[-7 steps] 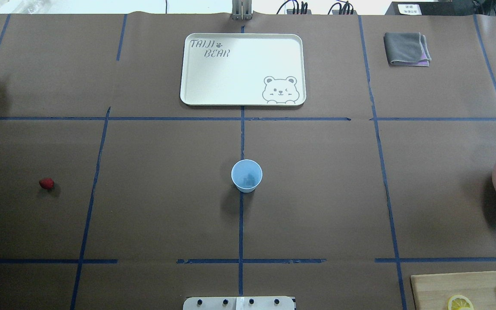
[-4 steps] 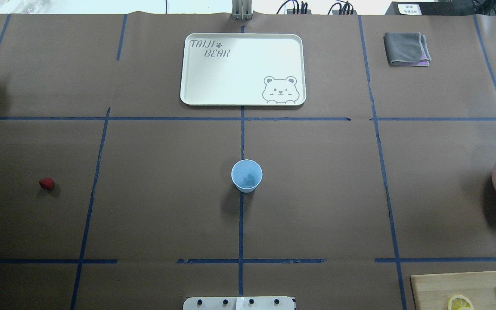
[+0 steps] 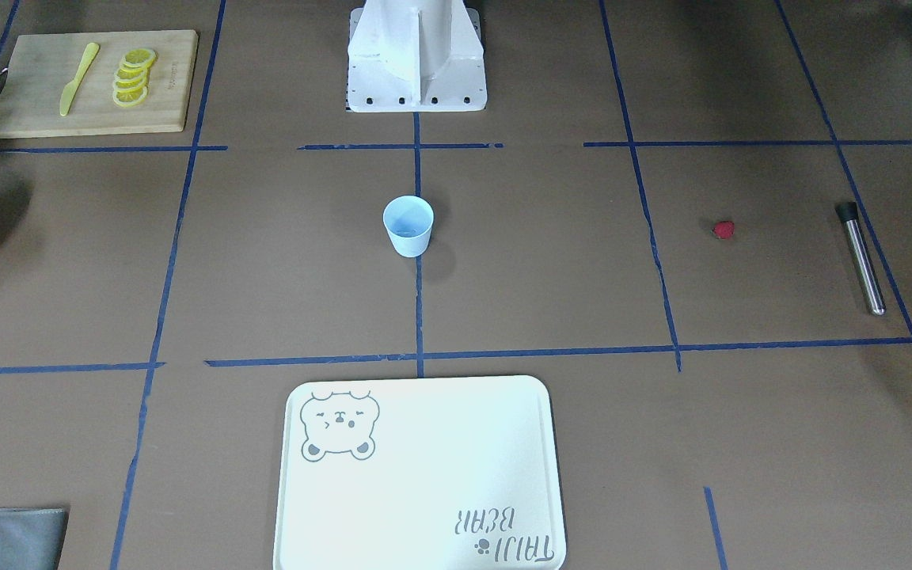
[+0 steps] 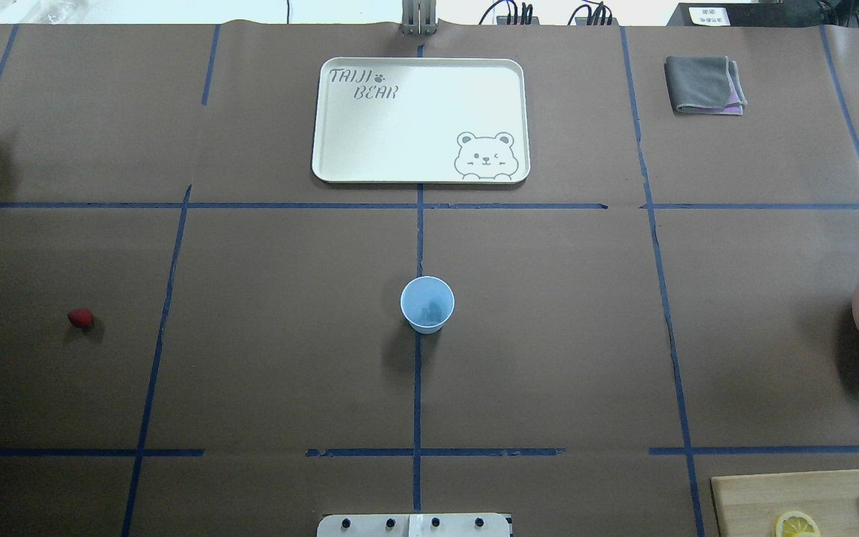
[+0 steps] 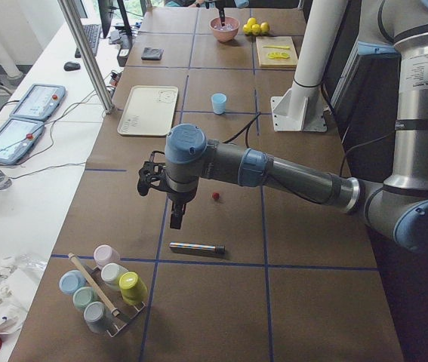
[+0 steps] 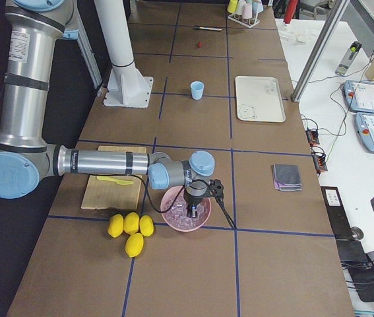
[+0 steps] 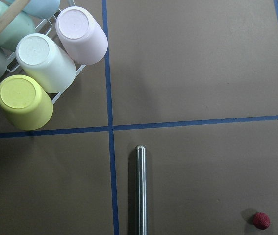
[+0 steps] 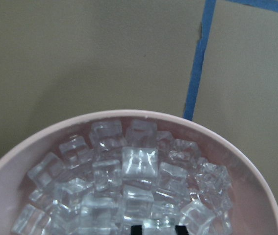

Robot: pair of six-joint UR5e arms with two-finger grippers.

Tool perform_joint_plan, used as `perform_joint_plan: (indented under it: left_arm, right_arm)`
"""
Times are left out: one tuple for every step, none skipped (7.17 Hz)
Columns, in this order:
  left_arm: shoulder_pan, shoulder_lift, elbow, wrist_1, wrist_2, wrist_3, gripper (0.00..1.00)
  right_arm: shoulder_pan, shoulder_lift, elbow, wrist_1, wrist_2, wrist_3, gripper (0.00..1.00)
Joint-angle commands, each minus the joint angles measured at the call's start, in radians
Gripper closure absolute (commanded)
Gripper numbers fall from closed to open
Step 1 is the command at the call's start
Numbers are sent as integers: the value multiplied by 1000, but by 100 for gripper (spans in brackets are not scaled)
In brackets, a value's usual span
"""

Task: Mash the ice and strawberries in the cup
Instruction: 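Grasp another ice cube from the pink bowl with the right gripper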

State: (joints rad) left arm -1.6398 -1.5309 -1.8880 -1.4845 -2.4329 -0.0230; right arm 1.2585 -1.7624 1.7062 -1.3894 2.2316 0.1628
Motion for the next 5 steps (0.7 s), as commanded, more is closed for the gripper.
perform_joint_plan:
  left_arm:
    - [0,9,-14,0,0,-9,0]
    - [0,24,-34,1,0,-11,0]
    - [0,38,-42,3,0,-11,0]
    - [0,38,-40,3,0,-11,0]
    - [0,41,-40,3,0,-11,0]
  right_arm:
    - [25,-26,128,-14,0,-2,100]
    - [59,-25,215,-49,2,-2,100]
    - [59,-5,281,-87,0,16,100]
    - [59,85,289,-138,58,35,100]
    - [53,186,283,-190,107,109,100]
